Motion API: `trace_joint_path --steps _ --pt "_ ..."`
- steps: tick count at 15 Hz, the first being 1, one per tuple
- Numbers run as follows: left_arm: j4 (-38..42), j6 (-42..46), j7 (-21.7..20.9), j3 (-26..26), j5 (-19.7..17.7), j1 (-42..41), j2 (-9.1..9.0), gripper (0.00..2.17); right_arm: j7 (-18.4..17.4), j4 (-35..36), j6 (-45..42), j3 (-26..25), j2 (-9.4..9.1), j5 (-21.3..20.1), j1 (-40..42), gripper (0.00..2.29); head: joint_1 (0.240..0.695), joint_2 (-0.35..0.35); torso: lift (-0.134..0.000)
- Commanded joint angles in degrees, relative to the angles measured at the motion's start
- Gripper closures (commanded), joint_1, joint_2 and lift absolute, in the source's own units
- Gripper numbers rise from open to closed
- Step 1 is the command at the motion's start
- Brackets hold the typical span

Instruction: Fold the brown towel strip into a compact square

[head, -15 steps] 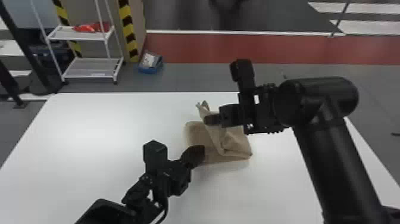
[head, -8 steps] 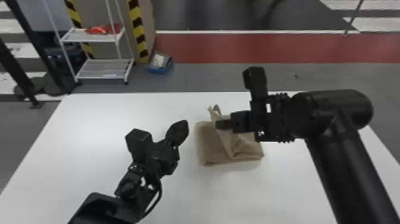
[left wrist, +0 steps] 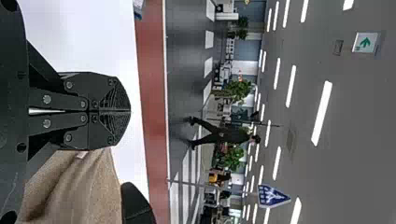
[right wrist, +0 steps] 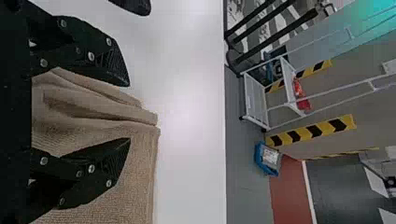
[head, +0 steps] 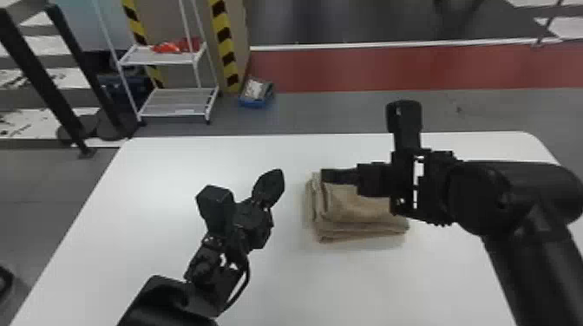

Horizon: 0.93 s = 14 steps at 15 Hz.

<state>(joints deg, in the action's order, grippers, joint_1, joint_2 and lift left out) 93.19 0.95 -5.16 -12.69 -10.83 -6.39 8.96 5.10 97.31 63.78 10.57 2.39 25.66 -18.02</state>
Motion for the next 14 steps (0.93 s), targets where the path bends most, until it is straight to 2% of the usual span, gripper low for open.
trace_joint_path --steps 1,2,4,5,6,7,8,9,10,12,14 --pt "-0.11 -0.03 -0.02 -0.23 0.11 0.15 0.0 1.62 0.0 4.91 0.35 -2.39 0.51 2.81 3.35 0.06 0.695 0.093 -0.109" --pt "-0.11 -0.03 -0.02 -0.23 0.11 0.24 0.0 1.62 0.0 7.45 1.4 -3.54 0.95 3.16 5.02 0.06 0.695 0.093 -0.109" --pt "-0.81 -0.03 -0.02 -0.23 0.11 0.68 0.0 1.62 0.0 14.4 5.97 -5.73 4.03 3.25 9.32 0.07 0.695 0.086 -0.109" --pt "-1.25 -0.03 -0.02 -0.23 0.11 1.03 0.0 1.62 0.44 17.21 7.03 -7.05 4.82 3.25 11.87 0.14 0.695 0.068 -0.109" --pt "-1.87 -0.03 -0.02 -0.14 0.11 1.47 0.0 1.62 0.96 21.34 7.03 -8.11 5.96 2.9 15.04 0.58 0.695 0.058 -0.109" --pt "-2.4 0.14 -0.02 -0.14 0.11 1.73 0.0 1.62 1.75 24.51 7.2 -8.81 7.46 1.93 18.46 1.26 0.695 0.047 -0.109" --pt "-3.01 0.14 -0.02 -0.14 0.11 2.08 0.0 1.62 3.25 26.61 7.91 -10.13 8.51 1.41 21.01 1.81 0.695 0.035 -0.109" --pt "-3.71 0.14 -0.02 -0.14 -0.16 2.61 -0.09 1.62 6.06 28.2 8.43 -11.18 8.51 0.61 23.56 1.95 0.695 0.024 -0.109" --pt "-4.15 0.14 -0.02 -0.14 -0.25 2.87 -0.26 1.62 7.47 29.51 7.73 -11.27 8.51 -1.23 26.11 1.95 0.695 0.017 -0.109" --pt "-4.42 0.32 -0.11 -0.14 -0.51 2.96 -0.35 1.62 7.82 30.39 4.21 -9.42 8.07 -6.68 29.1 1.95 0.695 0.003 -0.109" --pt "-4.51 0.49 -0.11 -0.06 -0.51 3.05 -0.17 1.62 7.12 30.31 0.35 -7.75 7.81 -9.76 31.21 1.95 0.695 -0.007 -0.109"
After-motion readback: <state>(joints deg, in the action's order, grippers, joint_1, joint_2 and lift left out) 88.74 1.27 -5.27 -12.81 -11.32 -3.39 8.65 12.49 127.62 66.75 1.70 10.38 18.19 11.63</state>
